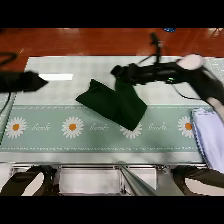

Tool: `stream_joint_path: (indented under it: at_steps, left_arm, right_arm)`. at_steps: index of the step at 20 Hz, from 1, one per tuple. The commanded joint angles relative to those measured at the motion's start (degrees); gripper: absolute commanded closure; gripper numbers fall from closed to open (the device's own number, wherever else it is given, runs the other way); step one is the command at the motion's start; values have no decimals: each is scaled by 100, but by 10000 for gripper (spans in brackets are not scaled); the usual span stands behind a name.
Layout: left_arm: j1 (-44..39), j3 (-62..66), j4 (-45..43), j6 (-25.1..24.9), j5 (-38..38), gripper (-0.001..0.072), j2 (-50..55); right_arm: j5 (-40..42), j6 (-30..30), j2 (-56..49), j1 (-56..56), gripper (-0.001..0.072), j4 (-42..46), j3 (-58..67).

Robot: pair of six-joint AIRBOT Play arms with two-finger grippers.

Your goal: Fold the shirts.

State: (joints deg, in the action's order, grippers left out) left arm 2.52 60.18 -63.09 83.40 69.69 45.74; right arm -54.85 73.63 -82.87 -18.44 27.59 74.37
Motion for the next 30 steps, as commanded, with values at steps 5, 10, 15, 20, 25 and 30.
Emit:
stream_joint_path:
  at_steps: [5, 10, 15, 20, 25, 30]
  left_arm:
    - [90, -2273, 321, 131, -413, 689, -855]
    - [92, -2946, 612, 129, -820, 689, -855]
    - [378, -2358, 612, 195, -1320, 690, -772]
    - [466, -1849, 636, 192, -1102, 690, -782]
    - [157, -1998, 634, 192, -1062, 690, -772]
    - [-61, -2144, 636, 197, -1071, 690, -772]
  right_arm:
    - [260, 286, -2114, -789, 692, -96, 1722]
    - [109, 256, -2618, -951, 297, -251, 2079]
    - [-1591, 479, -1897, 278, 304, 2, 2079]
    - [-2376, 1263, 448, 1657, 304, 4083, 1152]
    - [787, 2953, 2914, 1679, 302, 4382, -2881]
    - [1488, 1480, 2544, 1676, 292, 1552, -4524]
